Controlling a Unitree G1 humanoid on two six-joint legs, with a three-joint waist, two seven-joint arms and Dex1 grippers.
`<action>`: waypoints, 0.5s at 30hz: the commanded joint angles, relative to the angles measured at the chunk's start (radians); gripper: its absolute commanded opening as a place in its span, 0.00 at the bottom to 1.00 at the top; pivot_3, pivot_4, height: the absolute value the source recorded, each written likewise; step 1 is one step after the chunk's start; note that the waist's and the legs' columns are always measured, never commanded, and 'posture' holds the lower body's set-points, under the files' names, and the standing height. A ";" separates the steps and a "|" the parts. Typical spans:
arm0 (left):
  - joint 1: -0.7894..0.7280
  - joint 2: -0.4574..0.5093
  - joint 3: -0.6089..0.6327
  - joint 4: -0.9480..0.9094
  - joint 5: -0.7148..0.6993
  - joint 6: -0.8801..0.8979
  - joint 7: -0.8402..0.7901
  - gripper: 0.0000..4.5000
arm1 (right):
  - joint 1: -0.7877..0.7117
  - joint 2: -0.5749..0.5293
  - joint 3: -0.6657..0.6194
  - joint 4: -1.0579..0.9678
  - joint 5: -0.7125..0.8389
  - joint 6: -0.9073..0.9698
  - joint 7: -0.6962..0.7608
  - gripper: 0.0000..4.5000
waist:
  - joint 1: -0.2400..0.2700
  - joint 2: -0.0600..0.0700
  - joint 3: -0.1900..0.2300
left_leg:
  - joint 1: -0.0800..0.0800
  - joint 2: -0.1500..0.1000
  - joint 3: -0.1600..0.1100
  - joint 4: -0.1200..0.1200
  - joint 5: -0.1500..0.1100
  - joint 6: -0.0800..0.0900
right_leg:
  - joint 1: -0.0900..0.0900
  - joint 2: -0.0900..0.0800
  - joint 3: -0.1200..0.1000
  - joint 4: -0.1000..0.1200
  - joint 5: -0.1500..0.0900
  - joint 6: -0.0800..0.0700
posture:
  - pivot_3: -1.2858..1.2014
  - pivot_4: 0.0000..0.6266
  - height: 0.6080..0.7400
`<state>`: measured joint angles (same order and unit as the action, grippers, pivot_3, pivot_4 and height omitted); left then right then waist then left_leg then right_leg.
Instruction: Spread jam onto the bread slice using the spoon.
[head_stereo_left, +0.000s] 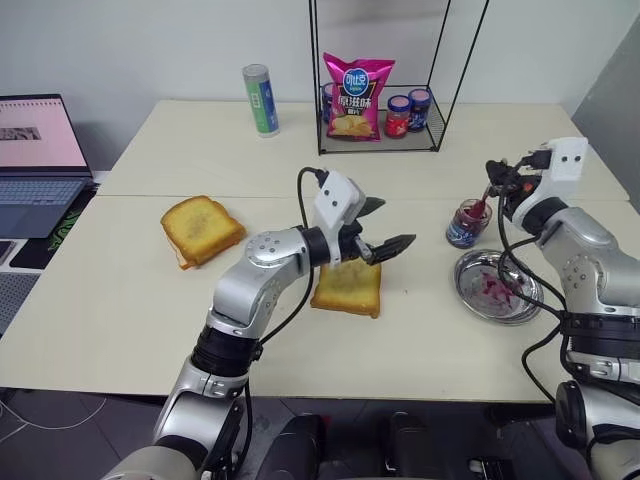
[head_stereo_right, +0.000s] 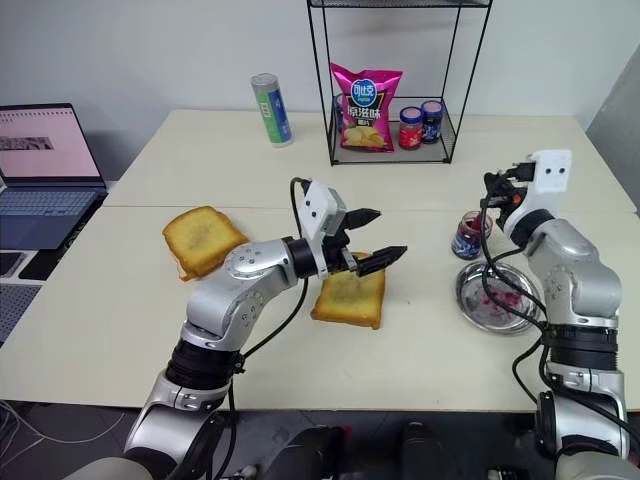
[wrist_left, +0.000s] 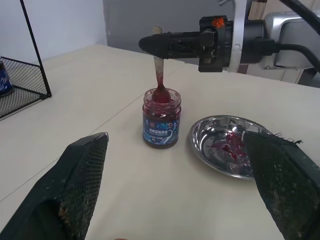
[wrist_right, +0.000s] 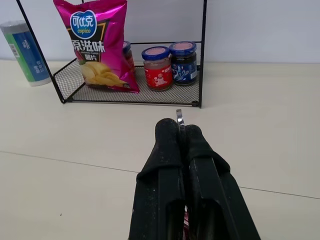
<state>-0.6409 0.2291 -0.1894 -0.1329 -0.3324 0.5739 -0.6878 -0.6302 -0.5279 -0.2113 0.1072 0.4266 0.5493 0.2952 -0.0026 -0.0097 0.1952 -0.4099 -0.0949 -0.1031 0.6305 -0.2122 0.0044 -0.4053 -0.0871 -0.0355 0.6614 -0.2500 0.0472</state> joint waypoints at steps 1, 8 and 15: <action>-0.003 0.004 0.004 -0.048 -0.007 -0.003 0.003 1.00 | 0.002 0.010 -0.005 0.000 -0.023 -0.035 0.015 0.01 | 0.000 0.000 0.000 | 0.000 0.000 0.000 0.000 0.000 0.000 | 0.000 0.000 0.000 0.000 0.000 0.000 | 0.52 0.24 1.00; -0.004 0.005 0.008 -0.050 -0.005 -0.003 0.010 1.00 | -0.005 0.060 -0.055 0.019 0.008 0.012 -0.014 0.01 | 0.000 0.000 0.000 | 0.000 0.000 0.000 0.000 0.001 -0.001 | 0.000 0.000 0.000 0.001 0.000 0.000 | 0.52 0.24 1.00; -0.007 0.004 0.012 -0.046 -0.007 -0.005 0.012 1.00 | -0.027 0.112 -0.156 0.001 0.111 0.117 -0.065 0.01 | 0.000 0.000 0.000 | 0.000 0.000 0.000 0.000 0.001 -0.001 | 0.000 0.000 0.000 0.001 0.000 0.000 | 0.52 0.24 1.00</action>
<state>-0.6406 0.2338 -0.1893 -0.1478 -0.3321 0.5788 -0.6831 -0.6252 -0.4182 -0.3297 0.1513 0.4943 0.6448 0.2404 -0.0030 -0.0096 0.1952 -0.4094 -0.0947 -0.1030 0.6308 -0.2116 0.0034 -0.4055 -0.0871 -0.0350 0.6627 -0.2497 0.0468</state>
